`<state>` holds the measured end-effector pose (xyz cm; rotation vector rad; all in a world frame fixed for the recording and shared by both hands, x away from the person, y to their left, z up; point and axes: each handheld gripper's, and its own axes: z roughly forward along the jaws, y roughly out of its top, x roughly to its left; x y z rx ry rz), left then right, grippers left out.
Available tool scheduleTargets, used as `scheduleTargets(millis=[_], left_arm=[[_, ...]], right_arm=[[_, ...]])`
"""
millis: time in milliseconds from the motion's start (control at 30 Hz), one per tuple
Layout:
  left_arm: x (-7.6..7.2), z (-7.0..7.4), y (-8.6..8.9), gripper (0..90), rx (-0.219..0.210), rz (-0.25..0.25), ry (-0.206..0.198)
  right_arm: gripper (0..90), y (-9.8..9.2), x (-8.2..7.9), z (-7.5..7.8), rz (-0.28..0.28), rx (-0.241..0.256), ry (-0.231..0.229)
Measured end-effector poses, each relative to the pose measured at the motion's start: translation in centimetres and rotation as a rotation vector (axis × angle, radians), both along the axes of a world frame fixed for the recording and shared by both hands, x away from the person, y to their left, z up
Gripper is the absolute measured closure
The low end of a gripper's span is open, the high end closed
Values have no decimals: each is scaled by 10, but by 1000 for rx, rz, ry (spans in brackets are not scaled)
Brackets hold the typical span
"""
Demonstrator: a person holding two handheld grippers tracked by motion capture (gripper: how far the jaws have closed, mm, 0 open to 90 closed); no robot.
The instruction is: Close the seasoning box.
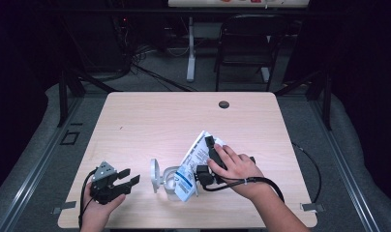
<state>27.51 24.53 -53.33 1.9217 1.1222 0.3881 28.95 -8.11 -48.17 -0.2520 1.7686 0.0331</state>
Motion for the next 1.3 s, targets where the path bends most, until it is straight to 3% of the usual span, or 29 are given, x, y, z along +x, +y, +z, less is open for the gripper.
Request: scheduleTargets(millis=[267,667,900,1100,1300], left_arm=[[0,0,1,503,5,3,3],[-1,0,2,502,8,-2,6],[-1,-1,1,503,3,7,2],[-1,-1,1,502,13,1,8],[-1,-2,0,503,7,1,6]], right_arm=[[559,-2,0,-1,-3,12,5],[563,-9,0,-7,-43,132,81],[567,-16,0,-15,-85,254,162],[576,-26,0,-24,-145,395,256],[603,-37,0,-37,-213,574,374]])
